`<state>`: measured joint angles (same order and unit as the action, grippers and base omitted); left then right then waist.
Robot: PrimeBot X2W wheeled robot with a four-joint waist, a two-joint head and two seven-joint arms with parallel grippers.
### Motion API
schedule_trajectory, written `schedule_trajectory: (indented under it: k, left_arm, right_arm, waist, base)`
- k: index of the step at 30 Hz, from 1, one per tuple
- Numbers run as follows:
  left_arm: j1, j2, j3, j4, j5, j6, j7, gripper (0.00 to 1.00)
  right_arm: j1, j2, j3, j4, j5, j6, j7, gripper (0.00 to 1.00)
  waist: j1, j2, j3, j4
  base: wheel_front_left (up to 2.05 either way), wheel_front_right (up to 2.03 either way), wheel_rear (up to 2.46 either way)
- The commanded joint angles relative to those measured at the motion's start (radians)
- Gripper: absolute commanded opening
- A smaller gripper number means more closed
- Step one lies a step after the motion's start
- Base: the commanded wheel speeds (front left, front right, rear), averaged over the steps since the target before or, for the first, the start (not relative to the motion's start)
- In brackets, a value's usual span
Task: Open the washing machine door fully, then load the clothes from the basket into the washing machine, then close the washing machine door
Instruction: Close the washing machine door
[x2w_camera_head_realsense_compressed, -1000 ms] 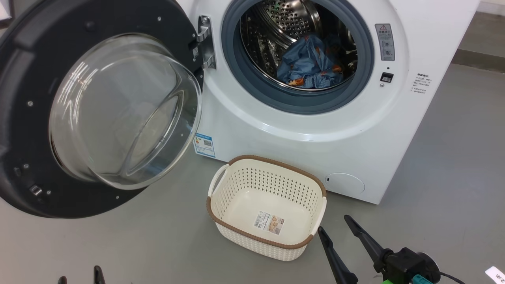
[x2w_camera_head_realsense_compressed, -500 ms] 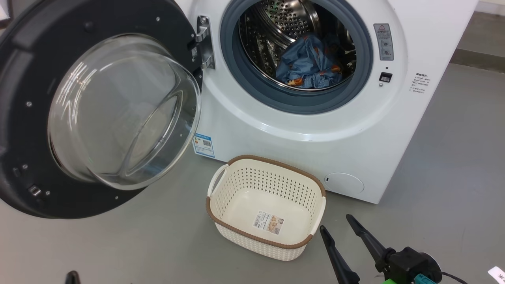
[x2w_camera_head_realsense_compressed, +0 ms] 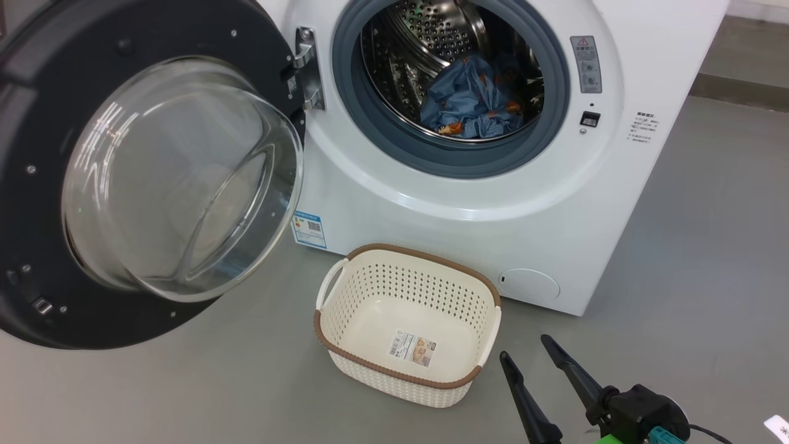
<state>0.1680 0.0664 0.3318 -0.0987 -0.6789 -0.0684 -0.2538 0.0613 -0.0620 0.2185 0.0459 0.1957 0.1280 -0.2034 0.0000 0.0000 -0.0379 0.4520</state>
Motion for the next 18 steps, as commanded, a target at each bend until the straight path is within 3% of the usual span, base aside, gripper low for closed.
schedule_trajectory:
  k: [1, 12, 18]
  left_arm:
    - [-0.087, 0.049, 0.067, -0.002, -0.044, -0.014, -0.004, 0.00]
    - [-0.368, 0.249, 0.215, 0.196, -0.363, -0.042, 0.138, 0.00]
    - [-0.516, 0.354, 0.293, 0.361, -0.512, -0.029, 0.223, 0.00]
  right_arm:
    - [-0.029, 0.003, 0.026, -0.030, 0.018, 0.003, 0.001, 1.00]
    - [-0.040, -0.007, 0.029, -0.050, 0.034, 0.003, 0.022, 1.00]
    - [-0.054, -0.023, 0.034, -0.069, 0.043, 0.003, 0.037, 1.00]
  waist:
    - [0.0000, 0.0000, 0.004, -0.006]
    - [0.0000, 0.0000, 0.037, -0.041]
    - [0.0000, 0.0000, 0.074, -0.072]
  base:
    - [0.00, 0.00, 0.00]
    - [0.00, 0.00, 0.00]
    - [0.00, 0.00, 0.00]
